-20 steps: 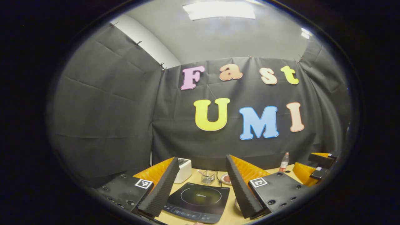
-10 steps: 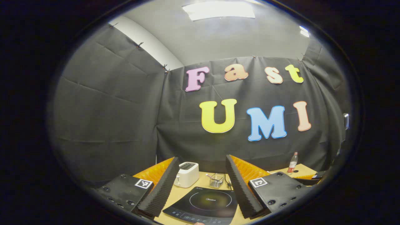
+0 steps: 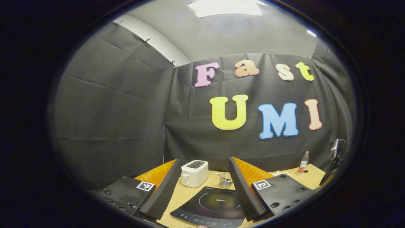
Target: First push the handle of the pot to place it horizontally, then grasp the pot with both hands and set it on the induction cooktop.
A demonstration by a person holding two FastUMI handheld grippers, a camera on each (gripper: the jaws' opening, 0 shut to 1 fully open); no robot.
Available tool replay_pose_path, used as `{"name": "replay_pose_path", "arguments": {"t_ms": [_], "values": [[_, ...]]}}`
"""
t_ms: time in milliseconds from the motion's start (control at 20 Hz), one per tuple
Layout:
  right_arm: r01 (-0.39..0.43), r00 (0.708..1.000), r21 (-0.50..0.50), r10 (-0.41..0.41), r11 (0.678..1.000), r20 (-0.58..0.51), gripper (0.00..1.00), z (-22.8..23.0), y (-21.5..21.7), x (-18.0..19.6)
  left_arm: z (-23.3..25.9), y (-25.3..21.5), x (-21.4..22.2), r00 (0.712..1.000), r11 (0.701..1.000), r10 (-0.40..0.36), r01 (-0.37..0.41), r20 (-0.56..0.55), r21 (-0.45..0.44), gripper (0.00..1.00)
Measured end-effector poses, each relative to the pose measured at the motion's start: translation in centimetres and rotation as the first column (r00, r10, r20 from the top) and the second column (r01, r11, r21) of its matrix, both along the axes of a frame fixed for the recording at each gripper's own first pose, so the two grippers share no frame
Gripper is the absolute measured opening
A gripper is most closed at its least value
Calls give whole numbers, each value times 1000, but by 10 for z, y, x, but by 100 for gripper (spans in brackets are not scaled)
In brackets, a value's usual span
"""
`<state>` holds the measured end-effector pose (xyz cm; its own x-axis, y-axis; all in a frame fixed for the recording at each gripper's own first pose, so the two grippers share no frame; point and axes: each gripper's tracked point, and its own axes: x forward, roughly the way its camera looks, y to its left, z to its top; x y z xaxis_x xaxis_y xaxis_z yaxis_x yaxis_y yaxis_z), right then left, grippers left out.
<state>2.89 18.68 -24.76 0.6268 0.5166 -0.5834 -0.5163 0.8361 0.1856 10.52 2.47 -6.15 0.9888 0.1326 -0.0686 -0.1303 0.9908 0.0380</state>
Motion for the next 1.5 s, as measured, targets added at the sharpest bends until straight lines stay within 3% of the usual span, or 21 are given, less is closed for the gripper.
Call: {"name": "replay_pose_path", "arguments": {"t_ms": [150, 350, 600, 1100, 1300, 1400, 1500], "values": [[-42, 991, -17, 40, 999, -131, 1, -28, 6, -17, -6, 6, 5, 1000, 1000, 9, -9, -11, -5, 97], [-79, 957, -30, 67, 996, -282, 2, -59, 7, -41, -16, 8, 8, 1000, 1000, 10, -11, -26, -24, 97], [-83, 920, -67, 51, 994, -389, 1, -87, -6, -60, -24, 8, 11, 999, 999, -3, 2, -37, -33, 94], [10, 891, -106, -56, 994, -450, 1, -100, -38, -65, -29, -14, 22, 997, 997, -61, 59, -42, -52, 94], [41, 887, -120, -92, 992, -453, 1, -101, -55, -65, -31, -31, 28, 994, 994, -98, 96, -43, -54, 99], [63, 884, -135, -119, 989, -452, 1, -102, -67, -64, -31, -39, 33, 992, 991, -118, 116, -41, -62, 94], [91, 878, -152, -152, 984, -454, 1, -102, -79, -64, -35, -50, 40, 989, 987, -142, 138, -44, -78, 99]]}}
